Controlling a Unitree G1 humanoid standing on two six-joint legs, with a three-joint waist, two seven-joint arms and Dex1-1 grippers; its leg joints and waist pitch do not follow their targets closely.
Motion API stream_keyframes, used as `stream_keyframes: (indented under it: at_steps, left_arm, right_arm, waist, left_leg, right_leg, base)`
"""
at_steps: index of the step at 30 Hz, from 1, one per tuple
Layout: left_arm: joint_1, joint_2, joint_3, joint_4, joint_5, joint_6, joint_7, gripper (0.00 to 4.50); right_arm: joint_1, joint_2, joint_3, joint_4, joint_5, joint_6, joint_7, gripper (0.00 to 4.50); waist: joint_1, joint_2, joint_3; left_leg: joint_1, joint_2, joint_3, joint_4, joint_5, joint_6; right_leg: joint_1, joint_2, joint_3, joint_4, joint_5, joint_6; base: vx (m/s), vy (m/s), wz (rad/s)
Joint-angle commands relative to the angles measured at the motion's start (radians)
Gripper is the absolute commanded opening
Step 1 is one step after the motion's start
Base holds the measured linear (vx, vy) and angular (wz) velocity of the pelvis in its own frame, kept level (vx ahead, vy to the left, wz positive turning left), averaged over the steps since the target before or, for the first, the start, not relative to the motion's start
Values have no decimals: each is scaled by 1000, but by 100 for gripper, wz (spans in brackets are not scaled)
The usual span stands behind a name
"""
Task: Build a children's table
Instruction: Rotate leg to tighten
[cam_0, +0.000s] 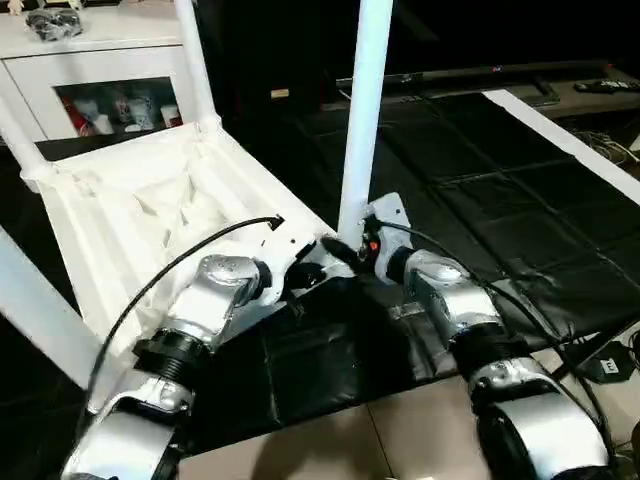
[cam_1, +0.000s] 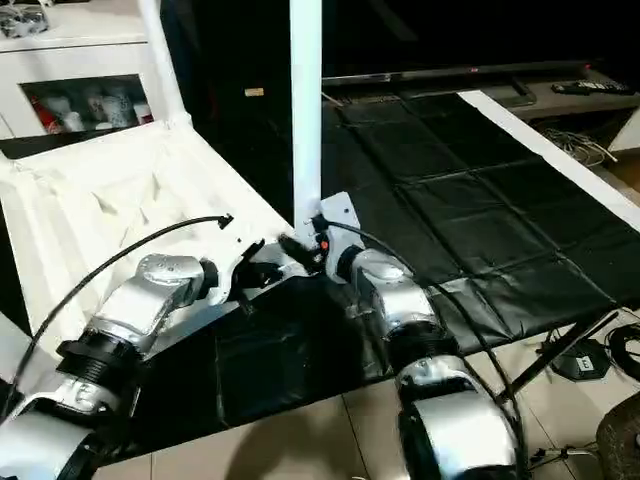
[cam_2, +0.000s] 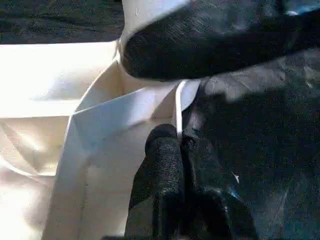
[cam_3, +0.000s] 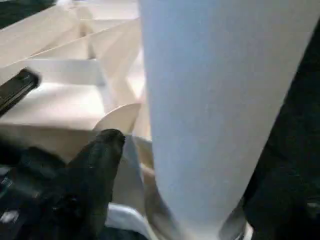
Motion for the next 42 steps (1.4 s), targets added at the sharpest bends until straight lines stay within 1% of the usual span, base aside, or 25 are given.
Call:
stream_keyframes:
  at_steps: [1,2,3,5,6,7,10,11,12,15,16,17,18,21,23,24,25,26,27,28,29,30,34,37,42]
  left_arm:
    - [-17,13,-19,8,5,-54,-38,0]
    - [-13,44,-34,9,0,-88,-103,0]
    - [-13,44,-34,9,0,-88,-103,0]
    - [-7,74,-49,4,-5,-121,-173,0]
    - [1,108,-68,-2,-9,-168,-252,0]
    - [4,121,-75,-6,-12,-170,-281,0]
    - [11,153,-95,-16,-14,-195,-347,0]
    - [22,189,-116,-30,-18,-213,-423,0]
    - [27,208,-127,-37,-18,-228,-460,0]
    - [33,237,-144,-47,-23,-253,-519,0]
    - [39,249,-152,-64,-34,-251,-555,0]
    - [39,251,-153,-66,-35,-252,-560,0]
    - [43,259,-160,-76,-39,-257,-586,0]
    - [51,269,-175,-99,-43,-263,-623,0]
    - [56,274,-185,-114,-43,-267,-641,0]
    - [58,276,-189,-120,-43,-268,-649,0]
    - [60,277,-192,-126,-43,-270,-653,0]
    - [61,278,-194,-129,-43,-271,-656,0]
    - [63,280,-197,-134,-43,-272,-659,0]
    - [65,281,-198,-137,-43,-274,-661,0]
    - [68,283,-199,-140,-43,-278,-665,0]
    - [69,285,-200,-141,-43,-279,-667,0]
    - [72,287,-201,-146,-43,-280,-670,0]
    - [74,289,-201,-151,-42,-279,-669,0]
    - [80,289,-204,-151,-37,-282,-666,0]
  right_arm:
    - [28,9,61,-21,15,20,125,394]
    - [40,-26,67,-52,31,24,209,401]
    - [40,-26,67,-52,31,24,209,401]
    - [50,-65,82,-78,38,11,291,409]
    - [54,-99,85,-99,49,7,370,428]
    - [54,-112,86,-104,52,6,402,446]
    - [52,-143,97,-110,50,-1,462,448]
    - [44,-172,107,-107,41,-25,511,448]
    - [35,-180,105,-97,40,-36,525,448]
    - [20,-197,109,-97,51,-30,594,448]
    - [17,-210,123,-115,68,-14,672,448]
    - [17,-212,125,-118,71,-11,684,448]
    - [16,-220,139,-135,87,8,743,448]
    - [4,-225,162,-137,95,24,812,448]
    - [-11,-216,168,-114,89,22,823,448]
    - [-19,-211,169,-102,86,20,826,432]
    - [-25,-207,169,-91,84,20,827,432]
    - [-29,-203,170,-85,84,22,832,422]
    - [-34,-199,172,-78,86,26,840,412]
    - [-37,-195,174,-74,87,27,849,412]
    - [-40,-191,179,-71,89,32,871,404]
    - [-41,-190,180,-71,89,34,881,386]
    - [-38,-188,188,-77,92,46,912,364]
    - [-34,-188,208,-90,111,66,926,331]
    - [-23,-184,245,-111,147,86,927,304]
  waist:
    - [7,9,-66]
    - [9,8,-67]
    - [11,8,-67]
    - [16,9,-66]
    - [20,8,-68]
    - [23,10,-68]
    - [33,10,-68]
    - [37,10,-69]
    - [39,11,-70]
    - [45,10,-69]
    - [48,11,-69]
    - [50,10,-70]
    - [50,6,-68]
    - [51,9,-69]
    - [53,1,-68]
    - [55,3,-68]
    - [54,0,-67]
    - [55,3,-66]
    - [54,0,-66]
    - [55,2,-66]
    - [55,-1,-67]
    - [55,-1,-68]
    - [55,-2,-69]
    - [55,-2,-69]
    - [54,1,-69]
  left_leg:
    - [-3,2,5,-57,-182,44]
    - [-3,1,4,-56,-180,50]
    - [-4,3,5,-56,-179,54]
    - [-3,5,5,-57,-180,53]
    - [-2,6,7,-55,-179,57]
    - [-2,8,7,-55,-178,58]
    - [0,10,8,-55,-171,54]
    - [3,11,8,-54,-173,52]
    - [1,12,8,-55,-161,51]
    - [3,11,10,-54,-164,47]
    - [4,11,10,-54,-167,48]
    - [3,11,10,-54,-173,51]
    - [2,11,10,-55,-173,54]
    - [1,12,8,-55,-169,55]
    - [2,13,10,-55,-172,52]
    - [3,14,8,-56,-171,47]
    - [3,14,9,-57,-172,45]
    - [4,14,9,-57,-174,42]
    - [5,14,10,-56,-176,42]
    - [4,14,9,-57,-175,42]
    - [2,14,9,-57,-170,44]
    - [2,14,9,-56,-164,45]
    - [1,14,9,-55,-144,49]
    - [1,12,9,-55,-147,49]
    - [2,13,9,-55,-149,45]
  right_leg:
    - [60,-68,44,-78,-181,-206]
    - [63,-68,45,-77,-175,-208]
    - [63,-67,44,-75,-162,-213]
    - [61,-68,43,-75,-159,-217]
    - [62,-68,44,-73,-158,-218]
    - [61,-69,44,-72,-154,-222]
    - [58,-69,44,-68,-133,-235]
    - [58,-70,44,-67,-129,-238]
    - [58,-69,45,-62,-105,-244]
    - [58,-67,45,-60,-96,-248]
    - [57,-68,45,-61,-100,-247]
    - [58,-68,45,-60,-100,-248]
    - [59,-68,45,-60,-105,-246]
    - [59,-70,44,-60,-111,-249]
    - [56,-72,45,-63,-138,-244]
    - [56,-73,45,-62,-154,-242]
    - [55,-73,46,-63,-161,-240]
    - [54,-72,46,-64,-172,-236]
    - [53,-72,46,-64,-173,-236]
    - [54,-73,46,-64,-177,-233]
    - [55,-72,46,-62,-173,-230]
    - [55,-73,46,-62,-167,-229]
    - [56,-71,45,-58,-137,-234]
    - [56,-72,45,-60,-146,-230]
    - [56,-70,45,-60,-148,-229]
  base:
    - [0,0,0]
    - [0,0,0]
    - [0,0,0]
    - [0,0,0]
    - [0,0,0]
    - [0,0,0]
    - [0,0,0]
    - [0,0,0]
    - [0,0,0]
    - [0,0,0]
    - [0,0,0]
    - [0,0,0]
    - [0,0,0]
    - [0,0,0]
    - [0,0,0]
    - [0,0,0]
    - [0,0,0]
    - [0,0,0]
    - [0,0,0]
    - [0,0,0]
    - [0,0,0]
    - [0,0,0]
    - [0,0,0]
    - [0,0,0]
    - [0,0,0]
